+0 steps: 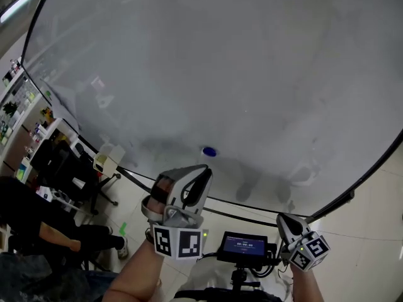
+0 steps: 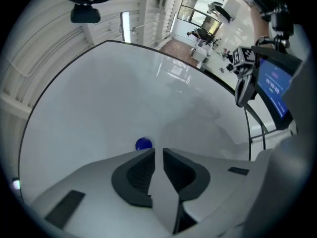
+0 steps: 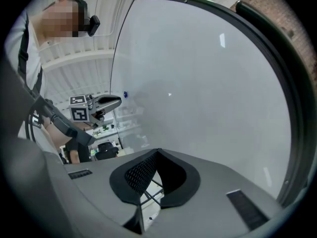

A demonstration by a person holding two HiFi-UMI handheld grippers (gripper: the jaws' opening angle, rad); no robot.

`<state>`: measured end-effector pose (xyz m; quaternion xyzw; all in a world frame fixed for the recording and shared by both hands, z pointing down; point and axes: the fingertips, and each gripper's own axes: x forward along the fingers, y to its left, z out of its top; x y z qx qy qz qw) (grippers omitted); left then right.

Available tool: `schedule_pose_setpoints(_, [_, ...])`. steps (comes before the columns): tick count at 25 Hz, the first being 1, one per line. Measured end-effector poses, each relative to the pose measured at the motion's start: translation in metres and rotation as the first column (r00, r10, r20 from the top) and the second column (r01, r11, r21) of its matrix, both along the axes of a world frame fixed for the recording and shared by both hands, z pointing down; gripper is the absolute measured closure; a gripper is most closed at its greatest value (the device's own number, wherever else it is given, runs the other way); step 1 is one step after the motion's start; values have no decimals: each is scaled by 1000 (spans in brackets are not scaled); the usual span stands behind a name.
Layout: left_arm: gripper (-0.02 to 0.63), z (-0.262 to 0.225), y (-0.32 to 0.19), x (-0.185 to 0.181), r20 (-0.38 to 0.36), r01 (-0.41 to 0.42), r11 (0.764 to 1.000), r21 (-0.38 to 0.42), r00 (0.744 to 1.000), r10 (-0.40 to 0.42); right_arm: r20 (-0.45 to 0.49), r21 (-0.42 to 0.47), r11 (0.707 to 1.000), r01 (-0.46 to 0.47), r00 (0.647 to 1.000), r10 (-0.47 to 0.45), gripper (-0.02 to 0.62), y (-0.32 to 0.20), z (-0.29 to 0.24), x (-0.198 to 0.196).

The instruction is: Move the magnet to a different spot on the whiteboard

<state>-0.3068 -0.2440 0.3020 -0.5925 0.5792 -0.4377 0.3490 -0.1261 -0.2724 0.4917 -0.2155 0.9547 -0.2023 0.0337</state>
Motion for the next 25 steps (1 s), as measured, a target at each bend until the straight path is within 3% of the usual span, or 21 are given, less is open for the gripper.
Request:
schedule_pose_setpoints(4, [464,-8,-4,-4,98,10,1000,-7,995,-9,-7,-4,1000,-24,1000,24,563,-5,3,3])
schedule_pose_setpoints(8, [420,-15,-11,-9,139,14,1000,-4,990,-14,-2,-3,1000,-26,1000,26,563,-8,4,-2])
schedule_pose_setpoints(17, [419,-19,-27,-4,209,-5,1000,11,978,2,-8,-1,999,-45,999,45,563,-17,4,-1])
schedule_pose_setpoints(25, [451,-24,-32,0,210,28,999,42,977,-36,-14,-2,999,-48,999,48,563,-23,2,4])
